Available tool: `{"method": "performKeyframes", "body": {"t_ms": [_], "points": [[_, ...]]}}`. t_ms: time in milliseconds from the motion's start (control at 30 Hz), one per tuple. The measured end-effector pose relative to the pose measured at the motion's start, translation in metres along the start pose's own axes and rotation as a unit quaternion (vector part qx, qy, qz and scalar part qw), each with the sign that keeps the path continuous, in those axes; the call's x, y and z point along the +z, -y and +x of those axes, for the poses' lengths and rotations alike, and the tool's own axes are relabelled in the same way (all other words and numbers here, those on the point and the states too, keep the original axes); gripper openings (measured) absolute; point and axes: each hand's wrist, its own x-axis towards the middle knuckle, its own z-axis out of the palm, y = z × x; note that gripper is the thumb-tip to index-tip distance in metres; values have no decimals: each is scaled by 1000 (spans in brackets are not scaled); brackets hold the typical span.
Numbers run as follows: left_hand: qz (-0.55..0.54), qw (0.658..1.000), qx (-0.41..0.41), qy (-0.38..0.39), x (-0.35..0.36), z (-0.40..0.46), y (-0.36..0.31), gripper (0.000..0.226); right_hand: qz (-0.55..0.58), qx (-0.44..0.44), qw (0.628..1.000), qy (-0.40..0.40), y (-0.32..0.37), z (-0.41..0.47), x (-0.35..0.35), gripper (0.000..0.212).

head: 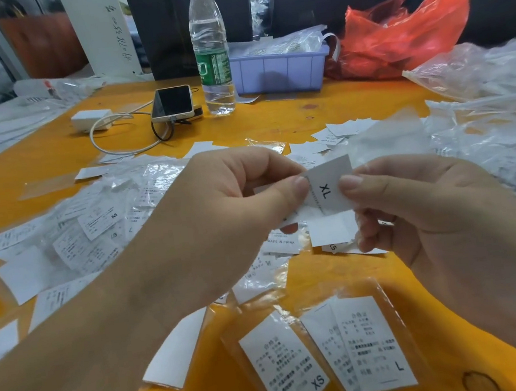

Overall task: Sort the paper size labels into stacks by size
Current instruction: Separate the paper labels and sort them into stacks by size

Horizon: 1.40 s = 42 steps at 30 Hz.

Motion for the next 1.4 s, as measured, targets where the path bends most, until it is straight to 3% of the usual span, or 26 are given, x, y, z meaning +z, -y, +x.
{"method": "performKeyframes", "body": {"t_ms": [67, 333, 533, 733, 1033, 1400], "points": [[-1, 1000, 3, 4, 0, 0, 0, 11, 3, 0, 1000, 0, -1, 1, -1, 13], [-38, 998, -38, 14, -3, 3, 5, 8, -12, 3, 1000, 4, -4, 1, 0, 22], [-62, 994, -92, 23, -2, 5, 5, 14, -36, -30, 998, 42, -2, -2, 3, 11], [-35, 999, -26, 4, 4, 0, 4, 9, -64, -59, 995, 48, -3, -3, 4, 14], [-15, 998, -32, -44, 4, 1, 3, 11, -131, -119, 983, 44, -3, -7, 6, 15], [-49, 998, 10, -26, 11, -2, 3, 14, -136, -91, 985, 61, -5, -3, 3, 18]]}}
